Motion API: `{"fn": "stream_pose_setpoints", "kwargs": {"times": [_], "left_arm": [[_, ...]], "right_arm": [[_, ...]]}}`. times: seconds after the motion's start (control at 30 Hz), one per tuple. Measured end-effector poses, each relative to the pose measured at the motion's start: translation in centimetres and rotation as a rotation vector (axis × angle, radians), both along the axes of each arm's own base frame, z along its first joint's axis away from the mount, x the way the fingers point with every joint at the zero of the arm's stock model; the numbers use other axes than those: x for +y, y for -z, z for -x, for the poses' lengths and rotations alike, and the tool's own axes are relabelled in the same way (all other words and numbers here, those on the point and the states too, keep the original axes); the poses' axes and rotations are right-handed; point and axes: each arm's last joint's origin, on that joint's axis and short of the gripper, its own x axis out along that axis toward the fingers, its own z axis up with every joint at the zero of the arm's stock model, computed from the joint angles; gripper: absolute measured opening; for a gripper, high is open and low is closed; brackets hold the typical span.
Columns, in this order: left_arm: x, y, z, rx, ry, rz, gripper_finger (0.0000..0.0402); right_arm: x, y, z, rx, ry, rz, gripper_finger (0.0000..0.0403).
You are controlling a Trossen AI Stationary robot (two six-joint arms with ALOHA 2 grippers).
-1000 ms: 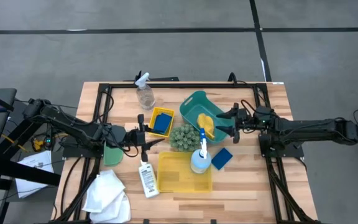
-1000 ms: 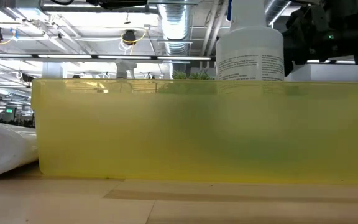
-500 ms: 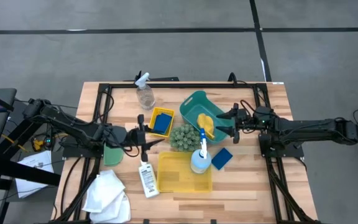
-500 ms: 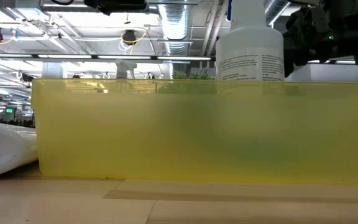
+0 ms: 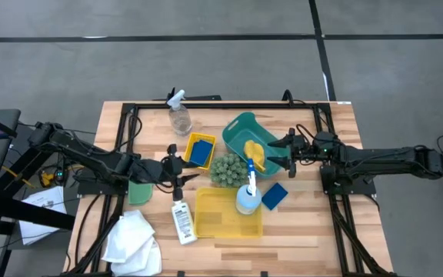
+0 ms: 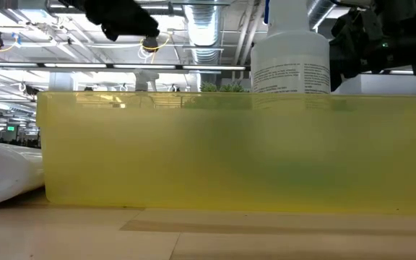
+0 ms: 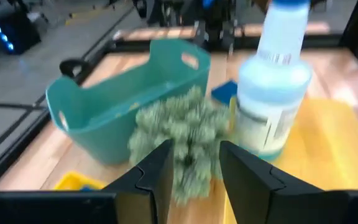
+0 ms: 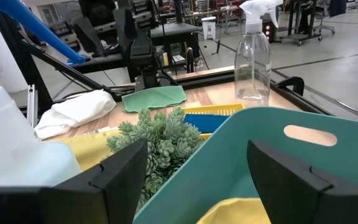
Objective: Pick & Place Kitchen Items
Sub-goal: Put the white microfiber cloth into the green bin
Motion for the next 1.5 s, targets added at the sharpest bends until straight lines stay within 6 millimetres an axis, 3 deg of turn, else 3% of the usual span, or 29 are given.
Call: {"fn": "stream_pose_setpoints", "kwargs": {"times": [0.4,0.67,0.97,1.5], "left_arm": [[1.0,4.2,3.4,0.477,-0.172,0.112,0.0128],[0.3,3.9,4.6,0.717,-0.104,0.46,0.016],[-1.9,3.5,5.7,0.913,0.029,0.764,0.019],[-6.7,4.6,8.5,1.136,-0.18,0.9,0.0192]], "right_arm": [[0.0,0.0,0.0,-0.004,0.0,0.001,0.0265],[0.0,-0.1,0.0,-0.014,0.0,0.003,0.0265],[0.0,-0.1,0.0,-0.006,-0.004,-0.001,0.0265],[0.0,0.0,0.0,0.003,-0.005,-0.003,0.0265]]}}
